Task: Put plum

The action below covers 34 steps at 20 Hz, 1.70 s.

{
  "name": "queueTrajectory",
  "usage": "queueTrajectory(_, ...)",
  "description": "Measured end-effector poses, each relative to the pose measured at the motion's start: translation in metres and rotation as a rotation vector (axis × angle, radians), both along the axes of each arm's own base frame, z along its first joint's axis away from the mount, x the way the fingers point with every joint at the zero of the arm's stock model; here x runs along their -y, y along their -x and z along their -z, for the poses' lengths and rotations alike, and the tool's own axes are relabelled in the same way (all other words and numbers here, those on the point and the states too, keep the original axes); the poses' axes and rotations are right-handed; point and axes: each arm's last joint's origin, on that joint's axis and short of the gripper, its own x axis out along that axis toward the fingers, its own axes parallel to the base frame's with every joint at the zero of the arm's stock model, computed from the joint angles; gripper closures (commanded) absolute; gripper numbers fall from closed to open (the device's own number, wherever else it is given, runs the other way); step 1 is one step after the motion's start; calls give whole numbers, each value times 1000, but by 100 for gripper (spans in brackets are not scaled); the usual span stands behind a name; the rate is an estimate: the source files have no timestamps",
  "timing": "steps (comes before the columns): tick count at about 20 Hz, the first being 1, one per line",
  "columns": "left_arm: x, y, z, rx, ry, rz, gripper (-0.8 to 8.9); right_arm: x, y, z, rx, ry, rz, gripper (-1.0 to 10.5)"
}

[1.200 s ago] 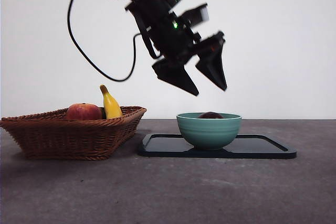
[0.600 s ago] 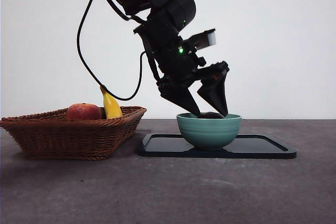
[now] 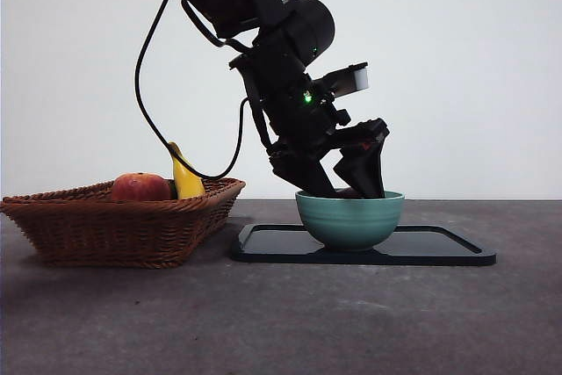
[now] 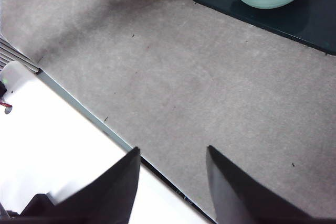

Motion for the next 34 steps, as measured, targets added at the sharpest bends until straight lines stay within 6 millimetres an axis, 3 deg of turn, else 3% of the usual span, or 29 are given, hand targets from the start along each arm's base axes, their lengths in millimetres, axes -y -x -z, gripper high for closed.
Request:
queueTrajectory(7,1,1,3,-9,-9,3,566,0,0,0,0,0,0,744)
queueTrajectory(11,2,0,1,-8,-7,3,571,0,0,0,0,0,0,744)
queueTrajectory(17,5,-7,-32,9,10,-5,570,0,0,0,8,15,16,744)
queueTrajectory(21,-6,-16,-67,12,32,-51,570,0,-1,-1,23,7,16,744)
queueTrajectory(24,-26,-12,-103,47,77,-95,570,0,-2,-2,34,2,17,744)
queueTrajectory(26,-48,-3,-139,88,121,-132,570,-1,-3,-2,40,-1,17,744)
queueTrajectory(29,-93,20,-194,135,162,-200,569,-1,-4,-3,54,-8,17,744)
queueTrajectory(34,-161,66,-245,119,142,-308,566,-1,-4,-3,55,-9,17,744)
